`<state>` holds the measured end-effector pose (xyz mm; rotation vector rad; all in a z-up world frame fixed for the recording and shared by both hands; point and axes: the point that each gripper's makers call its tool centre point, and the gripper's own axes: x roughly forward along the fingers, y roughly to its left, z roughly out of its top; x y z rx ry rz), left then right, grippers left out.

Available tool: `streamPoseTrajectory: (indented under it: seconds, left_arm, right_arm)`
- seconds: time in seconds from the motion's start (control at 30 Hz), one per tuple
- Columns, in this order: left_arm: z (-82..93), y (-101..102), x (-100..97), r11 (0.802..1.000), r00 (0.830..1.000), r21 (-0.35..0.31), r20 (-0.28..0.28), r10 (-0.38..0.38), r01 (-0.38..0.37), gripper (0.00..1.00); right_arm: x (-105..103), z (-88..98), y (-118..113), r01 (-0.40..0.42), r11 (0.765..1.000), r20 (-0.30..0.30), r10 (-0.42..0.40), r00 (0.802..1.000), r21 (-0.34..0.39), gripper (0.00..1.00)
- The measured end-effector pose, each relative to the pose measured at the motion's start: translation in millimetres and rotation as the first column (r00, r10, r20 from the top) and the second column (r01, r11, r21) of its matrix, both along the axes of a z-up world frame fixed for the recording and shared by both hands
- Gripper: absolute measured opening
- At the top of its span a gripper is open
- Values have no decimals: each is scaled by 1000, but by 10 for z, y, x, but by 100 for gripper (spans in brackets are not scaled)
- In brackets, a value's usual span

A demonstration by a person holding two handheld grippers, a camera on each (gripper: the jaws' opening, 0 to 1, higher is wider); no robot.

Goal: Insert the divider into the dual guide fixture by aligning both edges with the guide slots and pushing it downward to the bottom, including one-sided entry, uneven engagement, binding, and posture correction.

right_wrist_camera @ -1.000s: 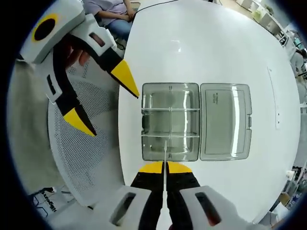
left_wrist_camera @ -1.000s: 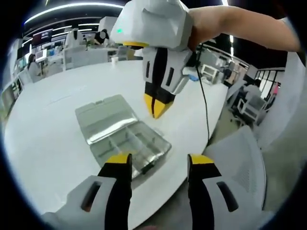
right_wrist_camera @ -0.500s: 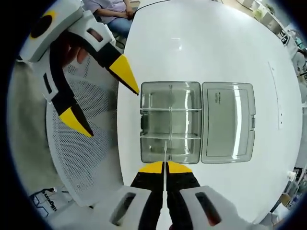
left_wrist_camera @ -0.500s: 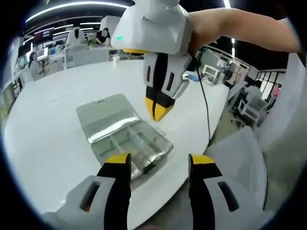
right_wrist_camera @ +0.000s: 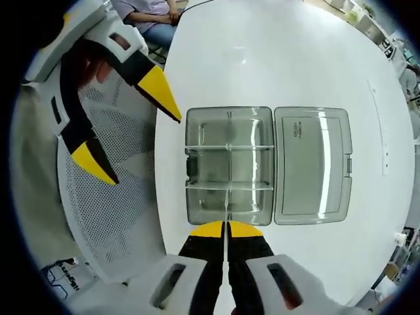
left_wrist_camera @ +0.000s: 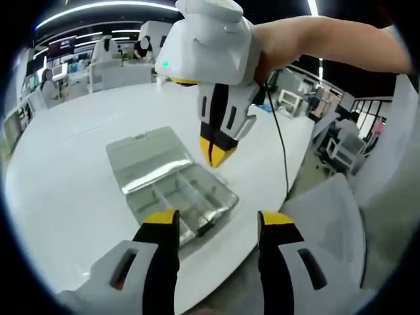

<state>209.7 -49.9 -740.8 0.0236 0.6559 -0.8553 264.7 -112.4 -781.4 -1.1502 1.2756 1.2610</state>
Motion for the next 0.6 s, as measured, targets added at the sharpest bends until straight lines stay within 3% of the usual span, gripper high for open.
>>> streamPoseTrajectory:
  seconds: [0.6]
  left_arm:
    - [-13,14,13,1000,1000,-4,-3,7,-7,46]
  right_arm:
    - [13,-34,-53,3,1000,-3,-3,1000,-25,0]
